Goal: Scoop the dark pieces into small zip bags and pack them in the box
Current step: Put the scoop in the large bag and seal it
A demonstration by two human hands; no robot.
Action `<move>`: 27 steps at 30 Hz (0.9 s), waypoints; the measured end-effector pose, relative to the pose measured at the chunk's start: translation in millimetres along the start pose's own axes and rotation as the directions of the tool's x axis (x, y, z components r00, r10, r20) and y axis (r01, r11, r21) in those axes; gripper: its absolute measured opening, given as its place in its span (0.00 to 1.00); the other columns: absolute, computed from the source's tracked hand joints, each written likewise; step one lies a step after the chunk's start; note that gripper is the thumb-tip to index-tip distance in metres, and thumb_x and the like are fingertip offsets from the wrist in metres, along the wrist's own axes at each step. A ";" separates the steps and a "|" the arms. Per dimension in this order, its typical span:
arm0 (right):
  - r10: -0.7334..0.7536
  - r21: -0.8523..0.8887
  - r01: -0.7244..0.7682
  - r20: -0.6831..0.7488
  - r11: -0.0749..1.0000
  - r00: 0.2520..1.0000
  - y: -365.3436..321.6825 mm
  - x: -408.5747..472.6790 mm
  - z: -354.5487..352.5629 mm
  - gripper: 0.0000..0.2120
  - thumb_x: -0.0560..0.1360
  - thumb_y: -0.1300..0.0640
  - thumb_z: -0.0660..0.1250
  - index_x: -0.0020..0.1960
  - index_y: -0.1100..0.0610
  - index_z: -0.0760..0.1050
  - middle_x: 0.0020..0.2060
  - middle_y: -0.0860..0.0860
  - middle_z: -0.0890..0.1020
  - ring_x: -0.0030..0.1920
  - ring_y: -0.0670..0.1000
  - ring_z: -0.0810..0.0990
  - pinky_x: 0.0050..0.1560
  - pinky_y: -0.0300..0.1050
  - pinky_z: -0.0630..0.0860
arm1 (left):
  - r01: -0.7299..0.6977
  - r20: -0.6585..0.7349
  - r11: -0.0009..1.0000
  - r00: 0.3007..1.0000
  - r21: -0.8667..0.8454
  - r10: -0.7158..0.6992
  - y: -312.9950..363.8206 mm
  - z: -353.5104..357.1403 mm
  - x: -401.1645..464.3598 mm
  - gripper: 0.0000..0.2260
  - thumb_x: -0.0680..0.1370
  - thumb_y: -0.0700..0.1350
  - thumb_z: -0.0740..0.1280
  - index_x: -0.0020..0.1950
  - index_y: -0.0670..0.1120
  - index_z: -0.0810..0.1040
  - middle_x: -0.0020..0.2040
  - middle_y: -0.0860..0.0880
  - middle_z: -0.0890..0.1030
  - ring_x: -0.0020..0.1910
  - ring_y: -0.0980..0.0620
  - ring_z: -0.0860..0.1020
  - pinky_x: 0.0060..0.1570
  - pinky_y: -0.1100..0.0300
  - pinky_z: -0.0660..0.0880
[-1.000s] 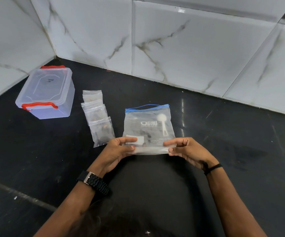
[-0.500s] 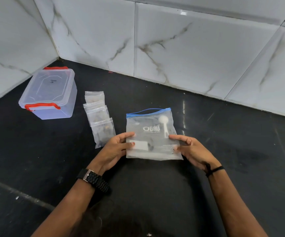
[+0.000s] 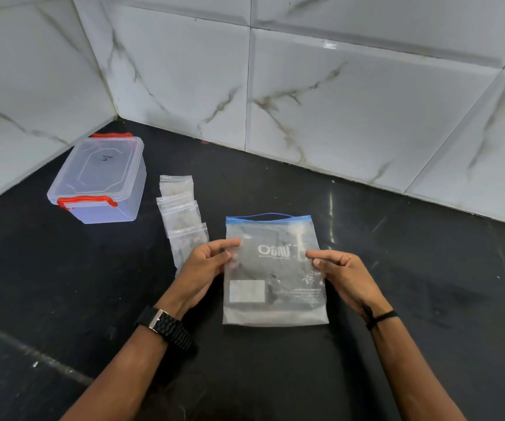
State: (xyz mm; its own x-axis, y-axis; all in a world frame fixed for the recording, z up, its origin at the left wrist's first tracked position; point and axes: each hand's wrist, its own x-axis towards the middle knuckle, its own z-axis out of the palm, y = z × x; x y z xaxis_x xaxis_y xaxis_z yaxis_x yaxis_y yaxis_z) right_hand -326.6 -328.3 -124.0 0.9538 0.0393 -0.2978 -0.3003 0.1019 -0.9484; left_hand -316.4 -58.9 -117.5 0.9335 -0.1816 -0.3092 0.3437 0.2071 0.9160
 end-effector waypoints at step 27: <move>-0.294 -0.072 0.289 -0.074 0.955 0.953 -44.0 22.3 23.1 0.14 0.73 0.73 0.66 0.53 0.57 0.70 0.37 0.53 0.84 0.36 0.46 0.81 0.40 0.37 0.76 | -0.140 -0.057 0.437 0.911 0.888 0.408 56.1 26.3 29.8 0.13 0.73 0.49 0.72 0.54 0.51 0.75 0.59 0.49 0.73 0.57 0.50 0.72 0.57 0.55 0.68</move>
State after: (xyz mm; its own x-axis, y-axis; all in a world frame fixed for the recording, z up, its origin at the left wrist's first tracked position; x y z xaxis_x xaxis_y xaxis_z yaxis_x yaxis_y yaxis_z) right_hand -292.2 -309.0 -86.4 0.9977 -0.0665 -0.0135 -0.0110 0.0375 -0.9992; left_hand -272.0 -77.9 -68.6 0.9967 -0.0258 0.0768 -0.0708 -0.7381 0.6710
